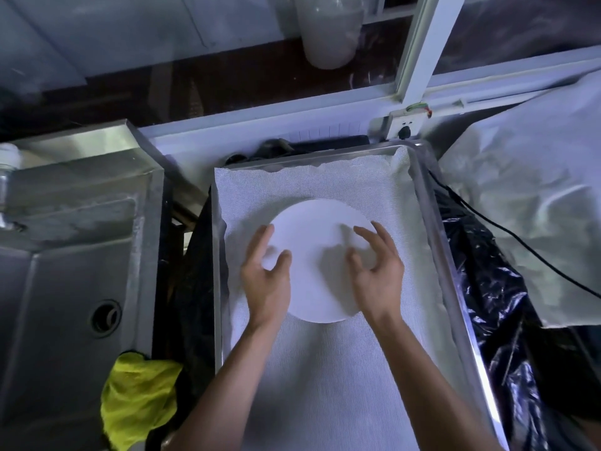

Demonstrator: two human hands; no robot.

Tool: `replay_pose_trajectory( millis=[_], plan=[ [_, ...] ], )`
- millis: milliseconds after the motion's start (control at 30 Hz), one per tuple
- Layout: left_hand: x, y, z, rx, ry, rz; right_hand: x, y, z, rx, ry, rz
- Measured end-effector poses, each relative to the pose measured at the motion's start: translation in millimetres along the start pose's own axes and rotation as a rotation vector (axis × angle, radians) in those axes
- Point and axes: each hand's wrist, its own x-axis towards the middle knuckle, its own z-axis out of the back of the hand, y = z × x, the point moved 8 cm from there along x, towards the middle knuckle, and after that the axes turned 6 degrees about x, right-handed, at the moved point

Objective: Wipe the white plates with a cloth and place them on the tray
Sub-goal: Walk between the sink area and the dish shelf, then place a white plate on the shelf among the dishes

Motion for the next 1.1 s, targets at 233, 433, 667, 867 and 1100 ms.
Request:
replay_pose_trajectory(
  millis=[233, 433, 667, 867, 1100],
  plan=[
    [-34.5, -24.8, 6.6, 0.408, 0.182, -0.218, -48.7, 5.3, 13.5, -0.171, 0.038, 0.031],
    [-70.9, -30.2, 32.5, 0.572, 0.254, -0.321, -101.9, 20.1, 21.3, -0.251, -0.045, 0.032],
    [-119.3, -36.9, 74.9, 0.505, 0.343, -0.438, -185.7, 38.8, 32.8, -0.307, -0.155, 0.046],
    [-162.0, -36.8, 103.4, 0.502, 0.436, -0.523, -261.0, 46.3, 44.8, -0.295, -0.286, 0.025],
    [-225.9, -45.3, 96.7, 0.549, 0.571, -0.683, -345.6, 43.2, 87.3, -0.271, -0.48, -0.012]
  ],
)
